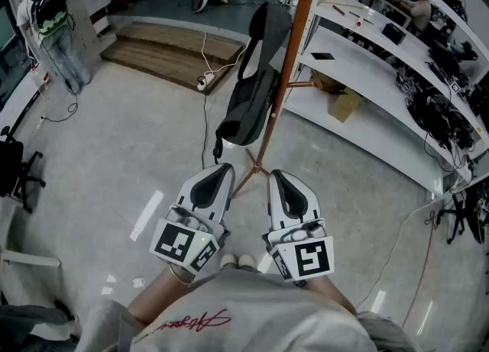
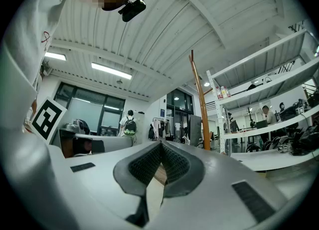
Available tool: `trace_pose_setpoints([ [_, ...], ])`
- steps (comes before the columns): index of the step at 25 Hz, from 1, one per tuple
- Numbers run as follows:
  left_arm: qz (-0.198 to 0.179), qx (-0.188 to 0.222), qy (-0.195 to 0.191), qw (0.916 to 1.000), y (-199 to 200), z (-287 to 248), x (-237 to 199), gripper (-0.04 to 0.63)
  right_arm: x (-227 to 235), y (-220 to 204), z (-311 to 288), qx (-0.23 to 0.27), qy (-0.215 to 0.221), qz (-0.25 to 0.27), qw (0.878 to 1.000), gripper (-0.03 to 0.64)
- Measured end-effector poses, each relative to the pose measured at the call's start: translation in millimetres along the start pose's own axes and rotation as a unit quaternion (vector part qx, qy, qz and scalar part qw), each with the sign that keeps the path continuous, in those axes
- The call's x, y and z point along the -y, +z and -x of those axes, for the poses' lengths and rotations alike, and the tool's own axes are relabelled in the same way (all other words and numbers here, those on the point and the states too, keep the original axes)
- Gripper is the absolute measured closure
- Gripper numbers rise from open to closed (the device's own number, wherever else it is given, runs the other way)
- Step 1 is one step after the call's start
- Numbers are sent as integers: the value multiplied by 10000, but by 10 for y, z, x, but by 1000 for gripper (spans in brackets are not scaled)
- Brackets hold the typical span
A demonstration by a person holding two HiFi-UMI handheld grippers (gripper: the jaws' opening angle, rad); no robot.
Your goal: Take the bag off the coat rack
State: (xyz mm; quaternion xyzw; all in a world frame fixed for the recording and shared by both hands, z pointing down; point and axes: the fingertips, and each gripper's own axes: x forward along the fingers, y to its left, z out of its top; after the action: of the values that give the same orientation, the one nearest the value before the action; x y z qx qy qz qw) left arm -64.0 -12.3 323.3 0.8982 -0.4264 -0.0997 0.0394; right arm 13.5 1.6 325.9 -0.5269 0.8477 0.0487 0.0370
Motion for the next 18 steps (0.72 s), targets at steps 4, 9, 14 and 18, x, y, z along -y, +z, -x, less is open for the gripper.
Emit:
trace_pose_setpoints([
  [4, -50, -29, -28, 10000, -26, -1, 29, 578, -9, -4, 14, -1, 5, 20, 10000, 600],
  [9, -43, -37, -62, 10000, -23, -15, 69, 578, 2, 19, 26, 3, 3, 32, 10000, 600],
  [14, -53, -45, -95, 9999, -24, -39, 128, 578, 26, 29, 43, 10, 6, 37, 10000, 600],
  [18, -45, -34, -88, 9999, -12, -81, 149, 578, 75, 53, 59, 68, -24, -13, 10000, 600],
])
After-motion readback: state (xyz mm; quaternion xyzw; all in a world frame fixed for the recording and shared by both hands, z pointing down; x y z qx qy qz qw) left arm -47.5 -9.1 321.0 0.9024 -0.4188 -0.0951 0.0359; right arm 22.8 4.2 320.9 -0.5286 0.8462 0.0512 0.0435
